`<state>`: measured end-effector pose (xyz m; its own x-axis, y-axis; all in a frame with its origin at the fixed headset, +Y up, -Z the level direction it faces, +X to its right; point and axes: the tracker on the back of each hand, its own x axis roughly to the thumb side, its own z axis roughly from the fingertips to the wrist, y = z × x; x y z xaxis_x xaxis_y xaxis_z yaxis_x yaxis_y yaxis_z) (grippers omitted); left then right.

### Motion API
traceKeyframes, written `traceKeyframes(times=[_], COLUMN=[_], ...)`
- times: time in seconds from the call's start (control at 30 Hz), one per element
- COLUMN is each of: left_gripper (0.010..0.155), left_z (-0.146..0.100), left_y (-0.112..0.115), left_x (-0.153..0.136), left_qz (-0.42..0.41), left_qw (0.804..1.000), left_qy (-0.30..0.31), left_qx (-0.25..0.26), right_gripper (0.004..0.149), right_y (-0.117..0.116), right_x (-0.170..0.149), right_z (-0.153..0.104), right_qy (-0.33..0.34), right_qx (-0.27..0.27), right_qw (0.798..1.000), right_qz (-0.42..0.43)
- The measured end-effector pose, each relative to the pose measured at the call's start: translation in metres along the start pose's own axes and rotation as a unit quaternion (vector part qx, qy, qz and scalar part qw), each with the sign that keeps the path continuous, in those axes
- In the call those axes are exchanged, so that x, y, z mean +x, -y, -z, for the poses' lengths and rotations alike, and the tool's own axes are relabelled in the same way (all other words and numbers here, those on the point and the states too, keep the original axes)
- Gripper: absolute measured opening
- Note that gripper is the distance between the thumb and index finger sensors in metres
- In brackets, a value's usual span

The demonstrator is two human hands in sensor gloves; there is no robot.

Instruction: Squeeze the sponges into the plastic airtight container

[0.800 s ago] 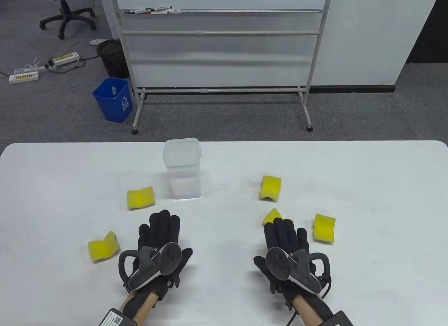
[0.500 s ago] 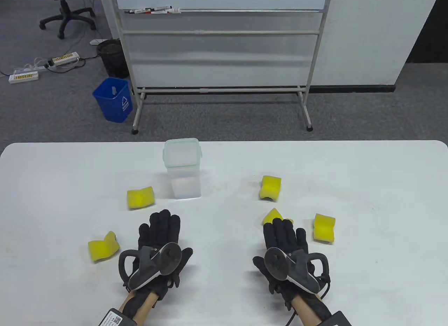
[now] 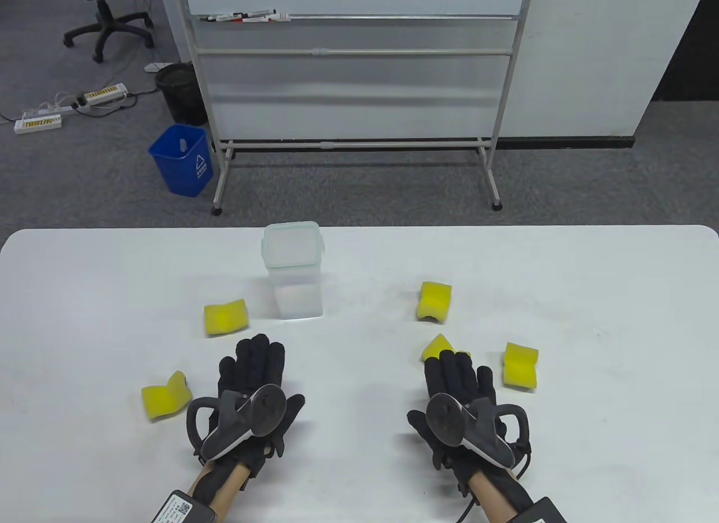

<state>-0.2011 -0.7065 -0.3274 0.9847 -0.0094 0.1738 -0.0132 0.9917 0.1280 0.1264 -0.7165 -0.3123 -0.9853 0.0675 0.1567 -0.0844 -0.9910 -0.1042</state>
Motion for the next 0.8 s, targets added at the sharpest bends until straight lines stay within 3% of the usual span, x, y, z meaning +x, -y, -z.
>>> traceKeyframes(times=[0.17,0.33,0.53,0.6,0.8], left_gripper=[0.087,0.087,0.087,0.088,0.088], left_z=[0.009,0.051,0.122,0.148,0.183], left_y=[-0.023,-0.056,-0.072,-0.076,-0.065], left_x=[-0.001,0.005,0.004,0.002,0.004], left_qz=[-0.033,-0.027,-0.017,0.005,0.006], left_qw=[0.997,0.995,0.998,0.998,0.994], left_qy=[0.006,-0.001,-0.047,-0.068,-0.097], left_qx=[0.066,0.092,0.035,-0.010,-0.054], right_gripper=[0.090,0.090,0.090,0.090,0.089], right_y=[0.005,0.009,0.007,0.005,0.006], right_x=[-0.001,0.002,0.010,0.014,0.023], right_z=[-0.001,-0.006,-0.008,-0.009,-0.012], right_qy=[-0.003,0.004,0.019,0.025,0.039], right_qx=[-0.005,-0.014,-0.005,0.002,0.001], right_qw=[1.000,1.000,1.000,0.999,0.999], right_qz=[0.008,0.016,0.018,0.022,0.020])
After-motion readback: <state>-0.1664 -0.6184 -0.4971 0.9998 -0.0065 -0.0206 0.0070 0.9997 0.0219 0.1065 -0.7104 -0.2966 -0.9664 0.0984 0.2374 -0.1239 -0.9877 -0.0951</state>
